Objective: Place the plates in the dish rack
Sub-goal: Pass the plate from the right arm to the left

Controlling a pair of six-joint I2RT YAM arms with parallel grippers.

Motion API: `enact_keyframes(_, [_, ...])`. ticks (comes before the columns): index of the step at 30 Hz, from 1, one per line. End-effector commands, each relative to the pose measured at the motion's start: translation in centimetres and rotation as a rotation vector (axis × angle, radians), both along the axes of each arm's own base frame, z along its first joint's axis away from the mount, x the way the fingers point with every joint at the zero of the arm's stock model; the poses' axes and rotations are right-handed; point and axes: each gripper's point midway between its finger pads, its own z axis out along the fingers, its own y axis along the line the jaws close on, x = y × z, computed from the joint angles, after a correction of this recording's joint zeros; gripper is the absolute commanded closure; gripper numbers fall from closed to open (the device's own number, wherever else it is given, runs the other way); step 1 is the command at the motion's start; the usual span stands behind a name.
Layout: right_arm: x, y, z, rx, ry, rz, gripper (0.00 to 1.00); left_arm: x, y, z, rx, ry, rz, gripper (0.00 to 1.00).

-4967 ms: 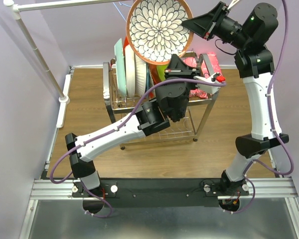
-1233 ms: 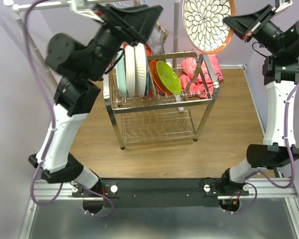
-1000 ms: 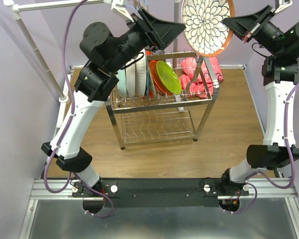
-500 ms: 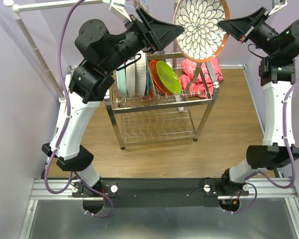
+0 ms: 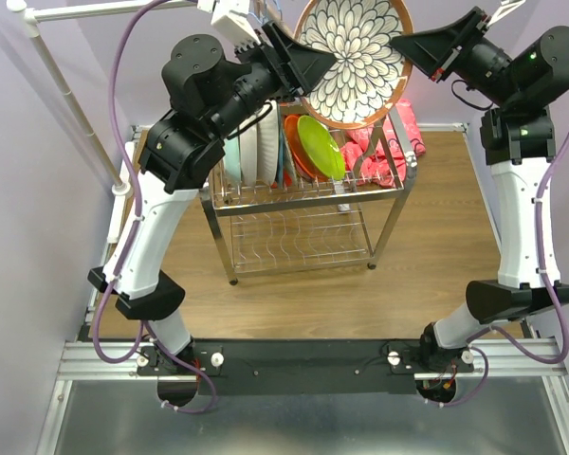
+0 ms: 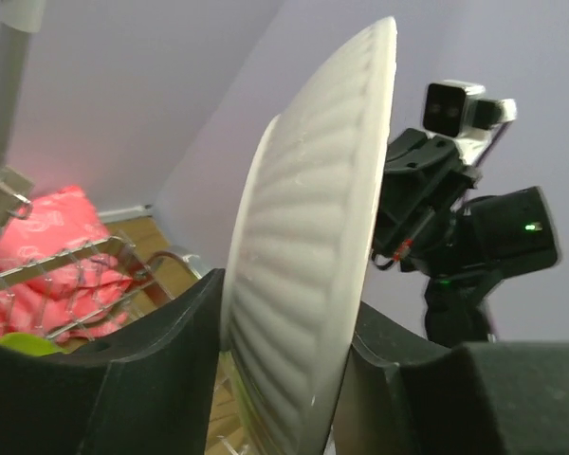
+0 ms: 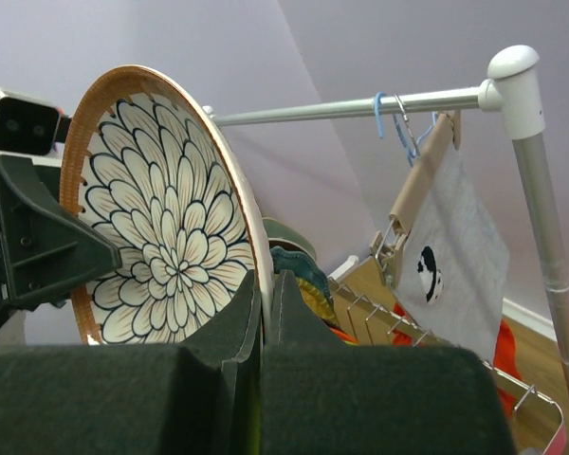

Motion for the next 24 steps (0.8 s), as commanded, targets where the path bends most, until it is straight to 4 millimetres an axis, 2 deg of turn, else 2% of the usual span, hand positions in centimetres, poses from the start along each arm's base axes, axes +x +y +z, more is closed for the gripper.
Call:
enact_keyframes(1, [-1.6,-0.6,3.6,0.010,-0.123,-0.120,0.99,1.4,2.2,-0.8,0.075,-0.006,0.179,0.56])
enact_keyframes(3, [-1.6,-0.6,3.9,-0.005,-0.153,-0.156,0.99,1.4,3.0,-0.8,0.092,-0.013,0.222,0.63])
enact_keyframes(8, [-1.4,-0.7,4.2,-0.021,-0.181,-0.203,0.99,1.4,3.5,-0.8,0.122,-0.036,0.256,0.83])
enact_keyframes(9, [-1.6,-0.7,4.5,-0.027,-0.199,-0.208,0.99,1.4,3.6,-0.7,0.124,-0.041,0.263,0.97])
enact_keyframes(13, [-2.1,-0.5,4.8,-0.038,-0.225,-0.195,0.99,1.1,4.0,0.3,0.101,-0.068,0.266,1.00])
enact_keyframes(14, [-2.1,-0.4,4.7,-0.042,-0.229,-0.189,0.99,0.7,4.4,1.2,0.072,-0.087,0.269,1.00])
enact_keyframes(15, [-2.2,-0.3,4.7,-0.046,-0.232,-0.182,0.96,0.6,4.5,1.6,0.057,-0.091,0.273,1.00])
enact_keyframes(16, [-2.4,-0.1,4.6,-0.057,-0.245,-0.171,0.87,0.4,4.6,1.9,0.034,-0.088,0.271,1.00])
enact_keyframes(18, [-2.5,0.0,4.6,-0.070,-0.261,-0.165,0.75,0.0,5.2,2.9,-0.007,-0.097,0.275,1.00])
enact_keyframes(19, [-2.8,-0.1,4.7,-0.082,-0.283,-0.170,0.65,-0.1,5.5,3.2,-0.023,-0.098,0.278,1.00])
enact_keyframes(21, [-3.1,-0.2,4.9,-0.095,-0.306,-0.175,0.55,-0.4,5.7,3.8,-0.058,-0.095,0.272,1.00])
enact_keyframes(22, [-3.2,-0.2,4.9,-0.105,-0.321,-0.179,0.47,-0.5,5.8,3.9,-0.067,-0.093,0.270,1.00])
enact_keyframes(24, [-3.7,-0.3,5.2,-0.112,-0.340,-0.185,0.42,-0.7,5.7,4.2,-0.085,-0.092,0.258,1.00])
